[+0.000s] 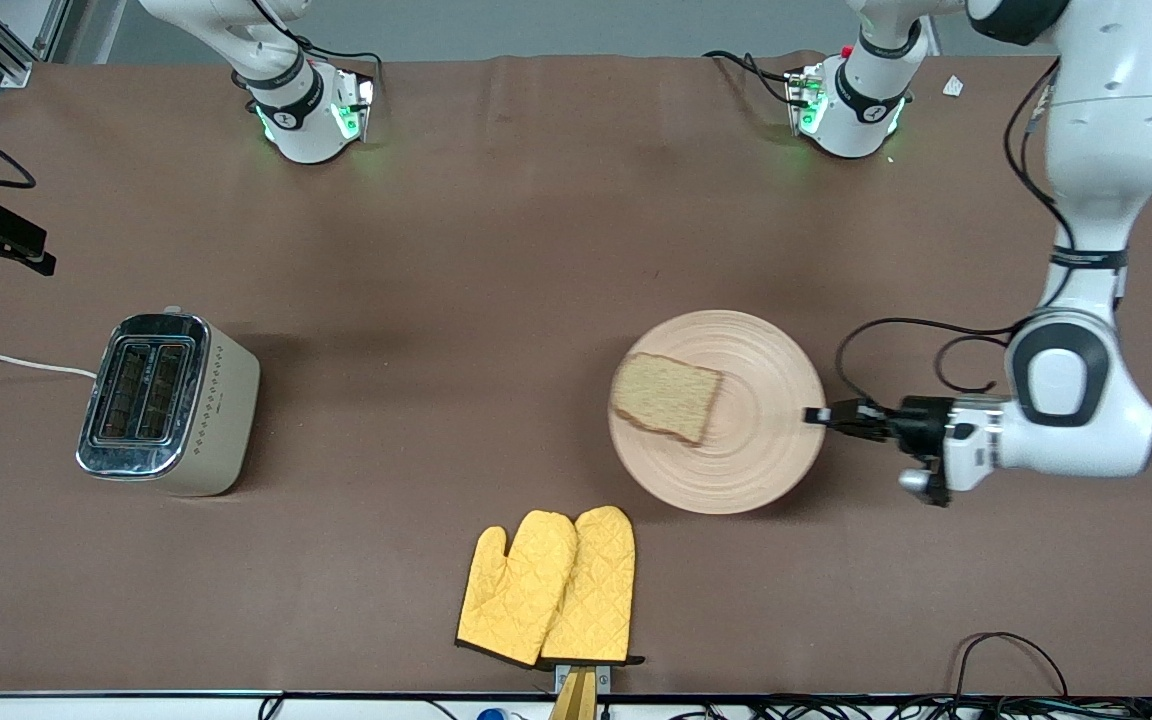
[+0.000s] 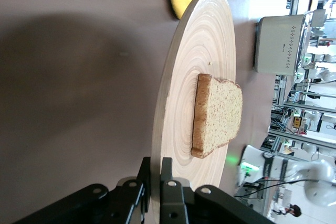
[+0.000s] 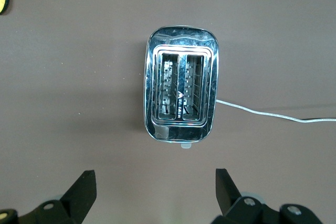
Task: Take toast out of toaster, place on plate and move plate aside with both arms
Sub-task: 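Grip the plate rim with the left gripper and slide it sideways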
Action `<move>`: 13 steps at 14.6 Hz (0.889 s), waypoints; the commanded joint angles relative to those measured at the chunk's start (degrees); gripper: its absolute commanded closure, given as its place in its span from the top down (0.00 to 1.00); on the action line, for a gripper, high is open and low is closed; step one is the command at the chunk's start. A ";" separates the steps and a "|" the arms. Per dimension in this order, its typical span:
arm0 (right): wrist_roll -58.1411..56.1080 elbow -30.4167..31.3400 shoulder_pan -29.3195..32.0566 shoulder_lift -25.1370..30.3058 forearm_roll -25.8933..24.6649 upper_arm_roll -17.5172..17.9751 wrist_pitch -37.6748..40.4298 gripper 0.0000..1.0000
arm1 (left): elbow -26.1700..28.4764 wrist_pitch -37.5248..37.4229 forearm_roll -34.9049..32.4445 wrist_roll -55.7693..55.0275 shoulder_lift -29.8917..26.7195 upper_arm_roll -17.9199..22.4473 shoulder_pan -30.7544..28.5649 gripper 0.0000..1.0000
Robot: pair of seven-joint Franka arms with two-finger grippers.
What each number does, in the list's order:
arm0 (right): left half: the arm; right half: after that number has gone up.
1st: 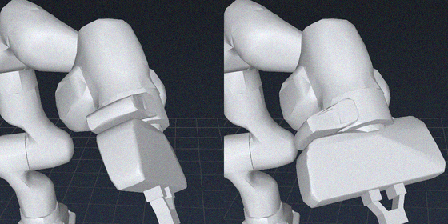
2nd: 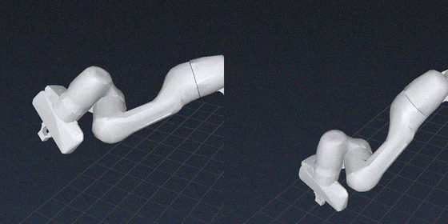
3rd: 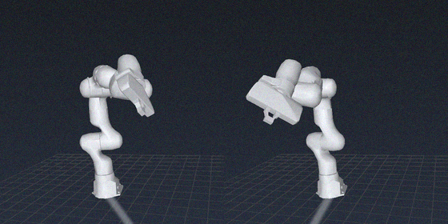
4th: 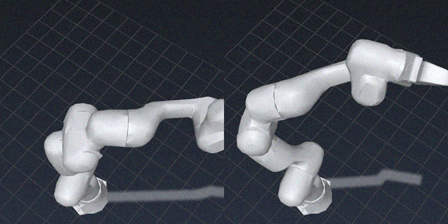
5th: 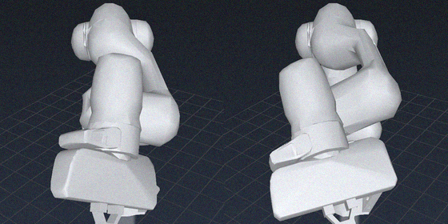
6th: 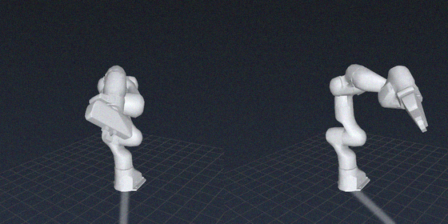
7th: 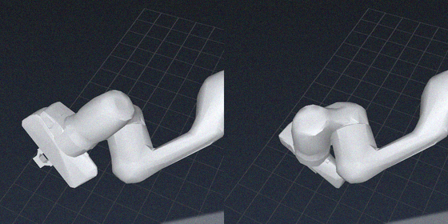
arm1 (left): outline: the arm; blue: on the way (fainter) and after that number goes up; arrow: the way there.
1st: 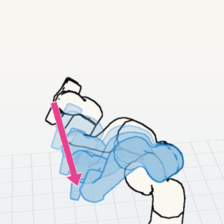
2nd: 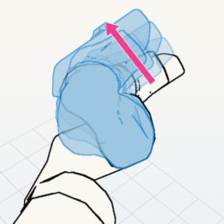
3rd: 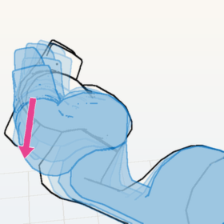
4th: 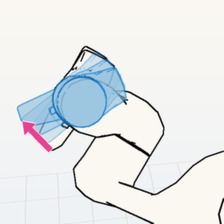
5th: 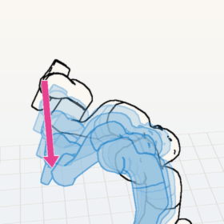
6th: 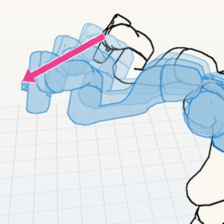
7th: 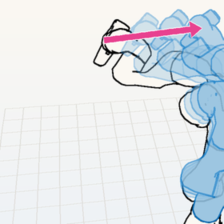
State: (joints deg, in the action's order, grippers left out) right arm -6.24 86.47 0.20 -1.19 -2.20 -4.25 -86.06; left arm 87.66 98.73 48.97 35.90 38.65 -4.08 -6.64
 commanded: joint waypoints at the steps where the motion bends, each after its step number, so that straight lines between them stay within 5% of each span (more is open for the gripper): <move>1: 0.00 -0.68 0.67 -0.13 0.88 0.64 0.54 1.00 | -0.21 -1.87 -0.01 6.63 1.07 -1.02 -7.04 0.00; 6: 0.09 -0.77 0.50 -0.13 0.88 0.91 0.54 1.00 | -1.18 -6.00 -1.51 9.98 5.46 -1.02 -17.07 0.00; 13: 0.00 -0.77 0.41 -0.13 0.88 0.91 0.54 1.00 | -1.18 -6.36 -1.16 10.33 11.89 -0.93 -21.57 0.01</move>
State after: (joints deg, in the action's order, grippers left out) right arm -6.24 86.43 0.17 -1.19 -2.11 -3.72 -86.06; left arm 87.62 94.45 47.41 46.17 49.83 -4.18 -27.00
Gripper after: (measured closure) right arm 0.000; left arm 0.903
